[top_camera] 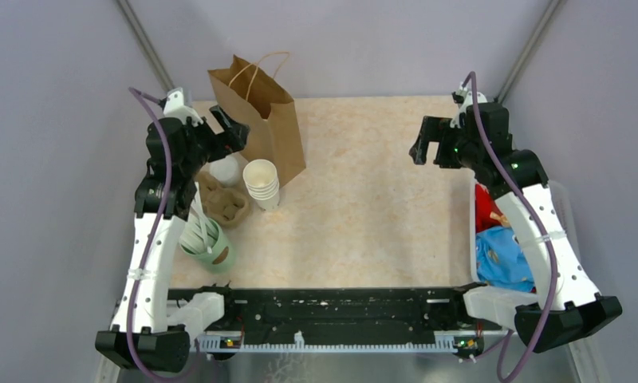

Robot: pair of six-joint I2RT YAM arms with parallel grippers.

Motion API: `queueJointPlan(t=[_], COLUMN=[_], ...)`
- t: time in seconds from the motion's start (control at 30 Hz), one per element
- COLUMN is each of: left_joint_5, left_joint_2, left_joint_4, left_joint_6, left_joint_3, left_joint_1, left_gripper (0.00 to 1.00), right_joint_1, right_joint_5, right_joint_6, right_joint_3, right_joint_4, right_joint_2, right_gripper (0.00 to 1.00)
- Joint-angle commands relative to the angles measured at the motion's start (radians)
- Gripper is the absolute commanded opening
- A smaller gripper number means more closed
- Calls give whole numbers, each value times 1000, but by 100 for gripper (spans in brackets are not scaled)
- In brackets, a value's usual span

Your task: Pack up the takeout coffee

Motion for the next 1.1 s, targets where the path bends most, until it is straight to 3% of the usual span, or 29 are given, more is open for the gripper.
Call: queueJointPlan(t=[0.0,0.13,0.33,0.53,0.67,0.87,1.07], left_joint_5=[-41,-67,-51,-94,-117,-137,-198], left_joint_2=[66,179,259,348,384,419,429], left_joint_4=[-213,-406,-444,-467,-443,-438,-445], left_joint_6=[71,117,152,199,212,222,228], left_joint_3=[112,176,175,164,149,153,144], left_joint_1=[-2,-2,-13,-49,-62,-88,-107], left_gripper=[98,99,95,62,45,37,20], right_joint_1=[0,1,0,10,11,11,11], right_joint_5=[-45,-119,-218,-250,-258,-265,-262], right_joint_6=[-26,-39,-35,-8,5,29,36], right_joint_3=[89,102,84,65,44,18,9], right_joint_4=[-33,-60,-71,-61,-53,-50,-49], right_joint_2=[-8,8,23,7,-5,-8,-12], right_gripper=[99,99,99,97,96,96,96])
